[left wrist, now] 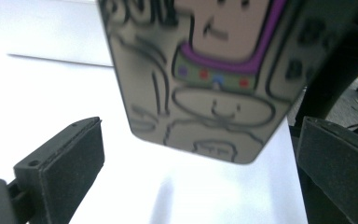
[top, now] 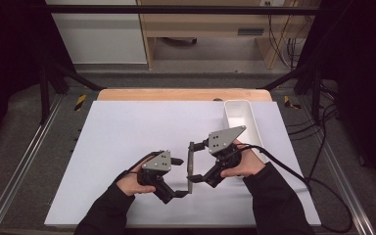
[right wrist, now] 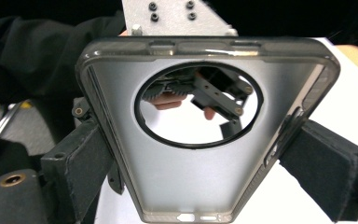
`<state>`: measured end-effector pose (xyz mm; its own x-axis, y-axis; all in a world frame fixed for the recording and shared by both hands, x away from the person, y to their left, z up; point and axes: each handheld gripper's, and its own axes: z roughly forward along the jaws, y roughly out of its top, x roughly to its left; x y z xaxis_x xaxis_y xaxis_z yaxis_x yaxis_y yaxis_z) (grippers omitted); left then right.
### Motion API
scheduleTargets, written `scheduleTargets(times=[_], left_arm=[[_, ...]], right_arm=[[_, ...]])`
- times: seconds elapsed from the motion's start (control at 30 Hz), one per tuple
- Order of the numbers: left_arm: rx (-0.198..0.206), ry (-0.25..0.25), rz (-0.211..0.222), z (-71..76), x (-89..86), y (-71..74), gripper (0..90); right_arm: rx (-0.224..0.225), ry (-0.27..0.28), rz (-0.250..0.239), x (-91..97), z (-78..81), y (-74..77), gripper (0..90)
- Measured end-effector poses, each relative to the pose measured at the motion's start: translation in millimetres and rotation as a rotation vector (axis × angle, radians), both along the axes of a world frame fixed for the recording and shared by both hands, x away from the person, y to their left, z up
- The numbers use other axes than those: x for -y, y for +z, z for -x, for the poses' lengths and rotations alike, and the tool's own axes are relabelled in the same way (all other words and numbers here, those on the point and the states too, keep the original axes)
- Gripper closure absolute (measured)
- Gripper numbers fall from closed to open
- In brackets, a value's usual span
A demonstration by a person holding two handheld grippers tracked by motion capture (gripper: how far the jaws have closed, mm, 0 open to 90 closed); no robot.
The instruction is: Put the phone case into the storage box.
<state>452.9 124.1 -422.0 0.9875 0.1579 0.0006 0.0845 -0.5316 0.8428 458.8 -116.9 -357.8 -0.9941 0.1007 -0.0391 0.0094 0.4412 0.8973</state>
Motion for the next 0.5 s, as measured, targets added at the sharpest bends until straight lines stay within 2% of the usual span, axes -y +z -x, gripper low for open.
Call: scheduleTargets(times=[0.1,0.5], left_arm=[[0.004,0.033,0.003,-0.1,-6.4,1.7,0.0],[0.018,0.200,0.067,-3.8,-33.0,5.4,0.0]], right_arm=[[0.006,-0.031,-0.009,6.1,-0.9,3.1,11.8],[0.021,-0.186,-0.053,27.7,-3.4,13.6,11.8]])
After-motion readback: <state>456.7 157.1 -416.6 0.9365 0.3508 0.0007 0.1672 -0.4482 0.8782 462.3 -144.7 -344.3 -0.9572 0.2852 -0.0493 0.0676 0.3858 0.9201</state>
